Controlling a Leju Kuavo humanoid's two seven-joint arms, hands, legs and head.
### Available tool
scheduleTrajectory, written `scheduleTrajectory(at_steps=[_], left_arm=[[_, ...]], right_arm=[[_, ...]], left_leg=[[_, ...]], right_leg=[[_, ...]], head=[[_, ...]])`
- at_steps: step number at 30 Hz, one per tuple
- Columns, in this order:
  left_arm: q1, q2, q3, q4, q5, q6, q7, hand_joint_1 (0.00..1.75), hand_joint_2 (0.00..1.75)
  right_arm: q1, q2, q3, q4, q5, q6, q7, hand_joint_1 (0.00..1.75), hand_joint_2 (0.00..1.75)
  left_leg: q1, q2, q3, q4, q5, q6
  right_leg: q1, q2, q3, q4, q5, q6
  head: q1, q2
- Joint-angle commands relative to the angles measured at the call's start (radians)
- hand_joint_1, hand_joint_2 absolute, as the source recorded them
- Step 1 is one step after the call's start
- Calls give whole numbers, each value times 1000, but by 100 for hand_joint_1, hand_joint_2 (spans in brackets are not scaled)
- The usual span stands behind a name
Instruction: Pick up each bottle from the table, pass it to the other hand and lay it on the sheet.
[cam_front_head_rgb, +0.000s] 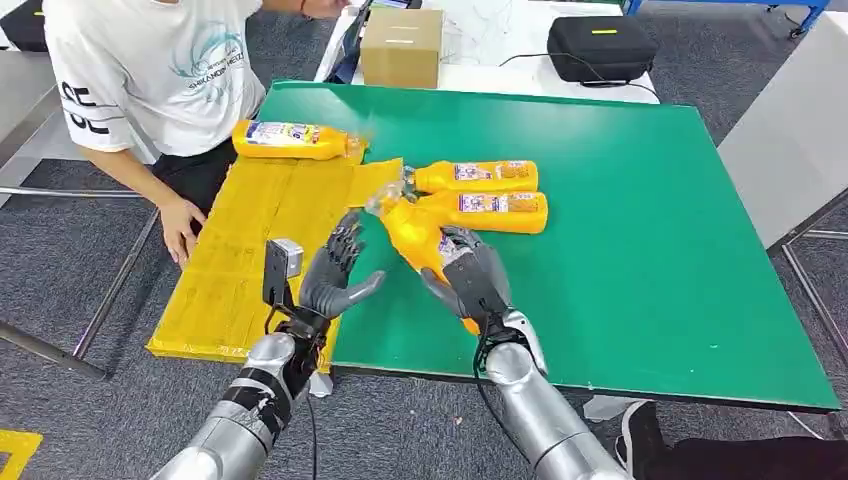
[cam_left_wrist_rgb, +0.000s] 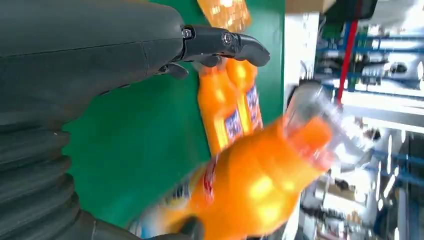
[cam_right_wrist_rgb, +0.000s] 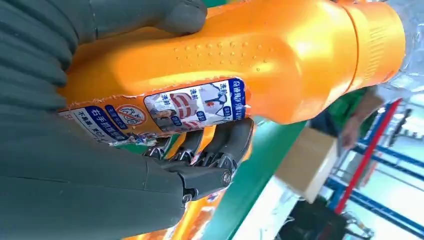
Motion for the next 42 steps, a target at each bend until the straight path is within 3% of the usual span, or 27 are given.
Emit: scheduleTrajectory(at_steps=[1, 18, 31, 32, 33, 42], left_arm=[[-53, 17, -110, 52, 14, -53, 8, 0, 175], [-63, 12, -131, 59, 23, -39, 7, 0, 175], [-60, 11, -116, 55, 50, -49, 3, 0, 175], [-56, 11, -108, 51, 60, -51, 3, 70, 175], [-55, 11, -108, 50, 61, -51, 2, 175, 175], [-42, 18, -99, 24, 66, -39, -11, 175, 175]], right_arm=[[-92, 56, 66, 103, -13, 20, -28, 175, 175], [-148, 153, 184, 256, -12, 99, -17, 175, 175], [-138, 149, 213, 294, -36, 133, -37, 175, 175], [-135, 149, 213, 291, -39, 130, -40, 175, 175], [-133, 148, 211, 290, -42, 129, -41, 175, 175], [-122, 138, 204, 269, -57, 121, -47, 175, 175]], left_leg=[[0, 3, 4, 1, -3, -1], [1, 3, 4, 0, -3, -2], [0, 0, 2, 0, -2, -1], [1, -1, 1, 0, -1, -1], [1, 0, 3, 0, -2, -2], [1, 0, 3, 0, -3, -2]], right_leg=[[1, 3, 3, 1, -2, -2], [1, 3, 3, 1, -2, -2], [0, 0, 1, 0, -2, -2], [1, -1, 1, 0, -2, -2], [2, 0, 3, 0, -2, -2], [1, 1, 3, 0, -2, -2]], head=[[0, 0], [0, 0], [0, 0], [0, 0], [0, 0], [0, 0]])
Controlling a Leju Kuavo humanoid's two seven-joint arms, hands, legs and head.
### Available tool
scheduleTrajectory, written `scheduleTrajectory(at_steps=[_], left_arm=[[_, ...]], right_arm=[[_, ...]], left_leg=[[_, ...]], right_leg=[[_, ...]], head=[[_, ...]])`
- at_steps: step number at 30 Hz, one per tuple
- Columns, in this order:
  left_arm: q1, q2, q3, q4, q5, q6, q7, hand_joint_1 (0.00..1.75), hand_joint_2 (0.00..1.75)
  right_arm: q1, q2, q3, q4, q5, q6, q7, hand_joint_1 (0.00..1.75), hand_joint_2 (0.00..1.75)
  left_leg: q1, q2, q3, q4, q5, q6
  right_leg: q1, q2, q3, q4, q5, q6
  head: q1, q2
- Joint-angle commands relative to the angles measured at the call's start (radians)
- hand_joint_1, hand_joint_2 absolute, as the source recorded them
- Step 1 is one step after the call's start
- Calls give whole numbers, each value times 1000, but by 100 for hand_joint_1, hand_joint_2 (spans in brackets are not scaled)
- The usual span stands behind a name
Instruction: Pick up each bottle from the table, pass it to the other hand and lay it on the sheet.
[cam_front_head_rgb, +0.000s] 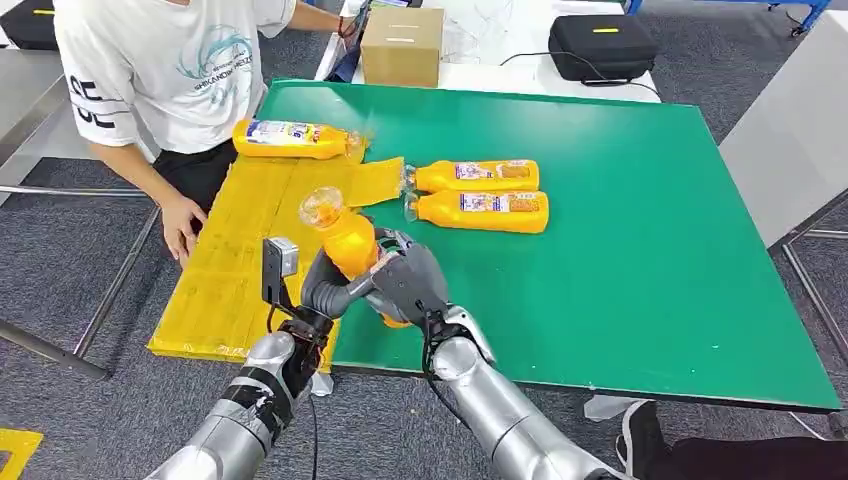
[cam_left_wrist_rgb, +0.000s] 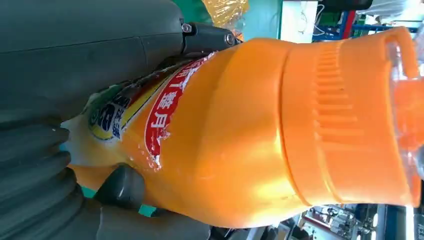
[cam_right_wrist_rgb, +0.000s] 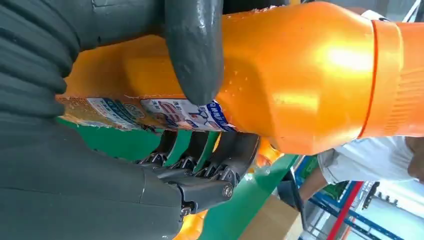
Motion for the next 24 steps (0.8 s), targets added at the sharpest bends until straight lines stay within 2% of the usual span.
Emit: scheduleTrajectory(at_steps=[1, 4, 5, 6, 7, 8, 13, 15, 19, 21, 22, 24], left_arm=[[-42, 9, -44, 23, -1, -10, -5, 175, 175], [-39, 9, -32, 17, -2, 12, -3, 175, 175], [-33, 9, -24, 5, -1, 25, -4, 175, 175], [-27, 10, -12, -13, -4, 55, -12, 175, 175], [-29, 12, -11, -14, -3, 54, -11, 175, 175], [-22, 15, 2, -37, -16, 109, -19, 175, 175], [-29, 42, 39, -75, -27, 165, -20, 175, 175], [-39, 61, 63, -96, -79, 277, -52, 175, 175], [-75, 102, 85, -109, -167, 356, -68, 175, 175], [-99, 125, 80, -102, -269, 453, -85, 175, 175], [-109, 128, 96, -101, -276, 444, -82, 175, 175], [-138, 159, 62, -73, -428, 551, -85, 175, 175]], right_arm=[[-18, 5, 58, 63, -5, 24, -2, 175, 175], [-18, 4, 56, 45, 6, -14, -3, 175, 175], [-10, 1, 52, 26, 14, -46, 1, 12, 175], [4, -2, 28, -7, 2, -84, -8, 0, 175], [2, -5, 27, -8, 3, -83, -8, 0, 175], [28, -10, -3, -65, -6, -148, -26, 0, 175], [75, -46, -38, -196, -16, -188, -17, 0, 175], [114, -60, -74, -292, -38, -231, -32, 0, 175], [145, -87, -98, -385, -44, -234, -18, 0, 175], [154, -92, -114, -406, -52, -230, -16, 0, 175], [155, -94, -119, -412, -52, -222, -16, 0, 175], [156, -93, -132, -413, -61, -218, -20, 0, 175]], left_leg=[[1, 0, 3, 0, -2, -1], [1, 0, 4, 0, -2, -1], [1, 0, 2, 0, -1, -1], [1, 0, 5, 1, -3, -2], [1, 0, 3, 0, -2, -1], [1, 1, 2, 0, -1, -1], [1, -1, 3, 0, -1, -1], [1, 1, 4, 0, -2, -1], [1, -1, 1, 0, -1, -1], [2, -1, 3, 1, -2, -2], [2, -1, 2, 1, -1, -2], [2, -1, 3, 1, -2, -2]], right_leg=[[1, 0, 3, 0, -1, -1], [1, 0, 4, 0, -2, -2], [1, 0, 2, 0, -1, -1], [1, 0, 5, 0, -3, -2], [1, 0, 3, 0, -2, -2], [1, 1, 2, 0, -1, -1], [1, -1, 3, 0, -2, -1], [1, 1, 4, 0, -2, -2], [1, -1, 1, 0, -1, -2], [2, -1, 3, 0, -2, -2], [2, -1, 2, 0, -2, -2], [2, -1, 3, 1, -2, -2]], head=[[0, 0], [0, 0], [0, 0], [0, 0], [0, 0], [0, 0], [0, 0], [0, 0], [0, 0], [0, 0], [0, 0], [0, 0]])
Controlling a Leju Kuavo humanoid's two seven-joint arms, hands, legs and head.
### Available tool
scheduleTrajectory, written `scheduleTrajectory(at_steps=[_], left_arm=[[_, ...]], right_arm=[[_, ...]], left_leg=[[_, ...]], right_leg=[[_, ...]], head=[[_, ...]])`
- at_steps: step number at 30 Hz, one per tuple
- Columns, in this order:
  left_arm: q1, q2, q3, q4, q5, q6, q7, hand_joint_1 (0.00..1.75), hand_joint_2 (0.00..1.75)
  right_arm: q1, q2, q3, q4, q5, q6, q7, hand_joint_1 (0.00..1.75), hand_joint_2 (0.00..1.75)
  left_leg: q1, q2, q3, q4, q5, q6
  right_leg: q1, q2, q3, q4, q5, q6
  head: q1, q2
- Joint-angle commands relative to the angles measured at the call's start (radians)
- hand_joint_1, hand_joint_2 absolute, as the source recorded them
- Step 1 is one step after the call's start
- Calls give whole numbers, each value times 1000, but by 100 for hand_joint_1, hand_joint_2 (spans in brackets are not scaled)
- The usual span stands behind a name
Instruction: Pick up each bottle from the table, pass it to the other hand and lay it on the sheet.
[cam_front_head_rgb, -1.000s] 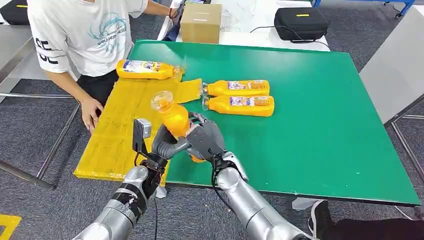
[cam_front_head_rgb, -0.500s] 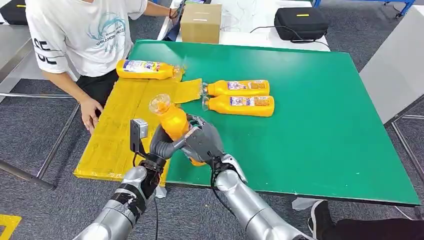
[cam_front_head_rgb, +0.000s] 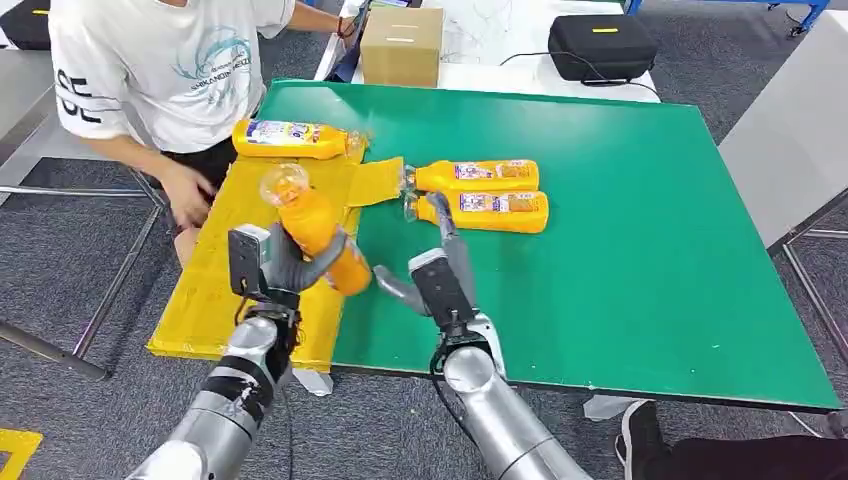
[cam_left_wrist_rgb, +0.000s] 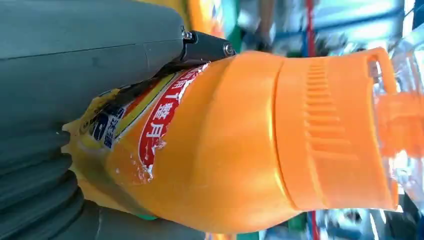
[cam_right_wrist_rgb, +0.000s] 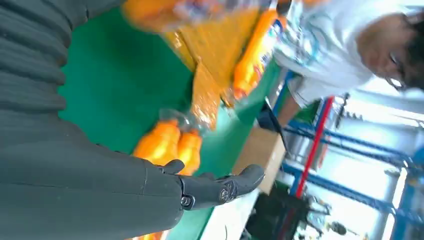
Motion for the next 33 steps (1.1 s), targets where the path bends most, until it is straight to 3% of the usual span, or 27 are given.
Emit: scheduleTrajectory(at_steps=[1, 10, 19, 30, 31, 32, 33], left_arm=[[-133, 112, -3, 53, -283, 205, -14, 175, 175], [-258, 204, -148, 397, -694, 252, 32, 175, 175], [-326, 293, -334, 560, -933, 83, 135, 175, 175], [-332, 295, -356, 590, -1011, 95, 305, 175, 175], [-328, 293, -348, 589, -1008, 114, 314, 80, 175], [-328, 293, -348, 589, -1008, 114, 314, 0, 175], [-323, 289, -329, 590, -998, 136, 315, 0, 175]], right_arm=[[21, -54, -70, -124, -27, 19, -2, 0, 175], [8, -69, -68, -104, -47, 69, -25, 0, 175], [-5, -73, -55, -90, -62, 116, -32, 0, 175], [-23, -58, -21, -61, -67, 135, -33, 0, 175], [-23, -57, -19, -59, -66, 133, -32, 0, 175], [-23, -57, -19, -59, -66, 133, -32, 0, 175], [-24, -55, -13, -54, -67, 135, -31, 0, 175]], left_leg=[[1, -1, 2, 1, -1, -1], [1, 0, 5, -1, -1, -1], [1, 1, 3, 0, -1, -1], [1, 2, 4, 0, -1, -2], [2, 3, 7, 0, -2, -3], [1, 3, 4, 0, -1, -2], [1, 2, 3, 0, -1, -2]], right_leg=[[1, -1, 2, 0, -1, -2], [1, 0, 5, -1, -2, -2], [1, 1, 3, 0, -1, -2], [1, 2, 3, 0, -1, -2], [2, 2, 6, 0, -2, -3], [1, 3, 3, 1, -1, -2], [1, 2, 2, 0, -1, -1]], head=[[0, 0], [0, 0], [0, 0], [0, 0], [0, 0], [0, 0], [0, 0]])
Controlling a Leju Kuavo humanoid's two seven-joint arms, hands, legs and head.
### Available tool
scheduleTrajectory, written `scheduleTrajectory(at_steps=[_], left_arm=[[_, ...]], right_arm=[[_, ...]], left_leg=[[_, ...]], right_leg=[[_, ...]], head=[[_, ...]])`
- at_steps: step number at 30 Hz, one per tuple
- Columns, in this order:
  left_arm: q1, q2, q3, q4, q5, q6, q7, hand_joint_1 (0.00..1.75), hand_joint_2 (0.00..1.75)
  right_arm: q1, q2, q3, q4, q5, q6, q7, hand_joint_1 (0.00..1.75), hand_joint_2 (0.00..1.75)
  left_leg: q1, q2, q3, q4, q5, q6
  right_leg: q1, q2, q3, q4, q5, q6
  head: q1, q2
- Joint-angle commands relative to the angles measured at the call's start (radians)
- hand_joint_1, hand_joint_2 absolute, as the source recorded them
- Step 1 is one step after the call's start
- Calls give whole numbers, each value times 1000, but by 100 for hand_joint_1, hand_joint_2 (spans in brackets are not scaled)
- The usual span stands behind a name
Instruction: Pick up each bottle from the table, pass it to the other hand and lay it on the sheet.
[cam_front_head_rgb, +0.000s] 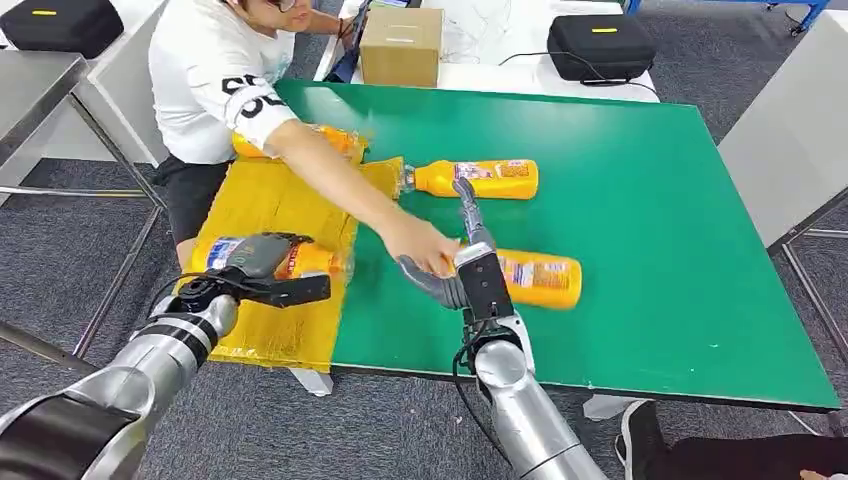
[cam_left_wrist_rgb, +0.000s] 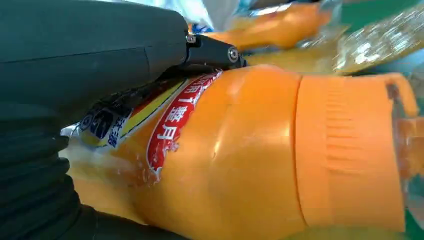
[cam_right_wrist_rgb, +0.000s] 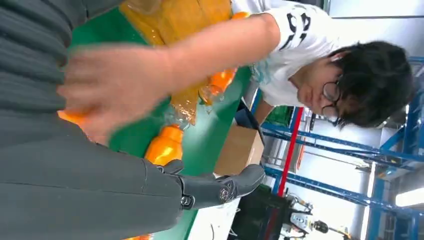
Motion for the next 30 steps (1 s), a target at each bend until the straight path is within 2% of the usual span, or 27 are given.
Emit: scheduleTrajectory(at_steps=[1, 5, 11, 14, 15, 16, 19, 20, 21, 22, 25, 30], left_arm=[[-33, 5, -10, 100, 15, 73, 48, 0, 175], [-22, 2, 28, 91, 34, 136, 46, 0, 175], [-2, -3, 106, 76, 91, 238, -28, 0, 175], [28, -19, 220, 48, 197, 305, -169, 0, 175], [48, -32, 282, 20, 266, 318, -254, 0, 175], [60, -45, 333, 7, 319, 314, -319, 0, 175], [107, -73, 394, -68, 401, 267, -383, 0, 175], [122, -79, 397, -89, 416, 253, -383, 0, 175], [153, -83, 393, -160, 476, 167, -383, 0, 175], [182, -86, 384, -221, 529, 130, -383, 0, 175], [246, -94, 365, -337, 627, 66, -383, 0, 175], [252, -99, 364, -347, 635, 67, -383, 0, 175]], right_arm=[[-50, -5, 42, 67, -6, 5, 1, 0, 175], [-56, -4, 50, 83, -8, 10, 3, 0, 175], [-63, -3, 51, 107, -15, 6, 2, 0, 175], [-63, -8, 53, 119, -9, -4, 7, 0, 175], [-62, -10, 53, 123, -6, -9, 10, 0, 175], [-60, -12, 54, 126, 4, -17, 19, 0, 175], [-49, -19, 49, 126, 16, -31, 26, 0, 175], [-45, -23, 48, 127, 17, -29, 28, 0, 175], [-39, -25, 43, 124, 21, -31, 34, 0, 175], [-36, -31, 44, 124, 32, -32, 43, 0, 0], [-23, -47, 46, 123, 67, -49, 64, 0, 0], [-20, -51, 45, 122, 72, -53, 64, 0, 0]], left_leg=[[0, 2, 2, 0, -1, -1], [1, 1, 2, 0, -1, -1], [1, 0, 2, 0, -1, -1], [1, 1, 5, 0, -3, -1], [1, 1, 5, 0, -3, -1], [1, 1, 4, 0, -2, -1], [1, 0, 7, -1, -4, -1], [0, -1, 3, -1, -1, -1], [1, -2, 6, -1, -3, -1], [1, -1, 4, -1, -2, -1], [1, -1, 4, 0, -2, -1], [1, -1, 3, 0, -2, -1]], right_leg=[[0, 2, 2, 0, -1, -1], [0, 1, 3, -1, -1, -1], [1, 1, 2, -1, -1, -1], [1, 2, 6, 0, -2, -2], [1, 1, 5, -1, -2, -2], [1, 1, 4, -1, -2, -1], [1, 0, 8, -1, -3, -2], [0, -1, 3, -1, -1, -1], [1, -2, 7, -1, -3, -1], [0, -1, 4, -1, -2, -1], [1, -1, 4, -1, -2, -1], [1, -1, 4, -1, -2, -2]], head=[[0, 0], [0, 0], [0, 0], [0, 0], [0, 0], [0, 0], [0, 0], [0, 0], [0, 0], [0, 0], [0, 0], [0, 0]])
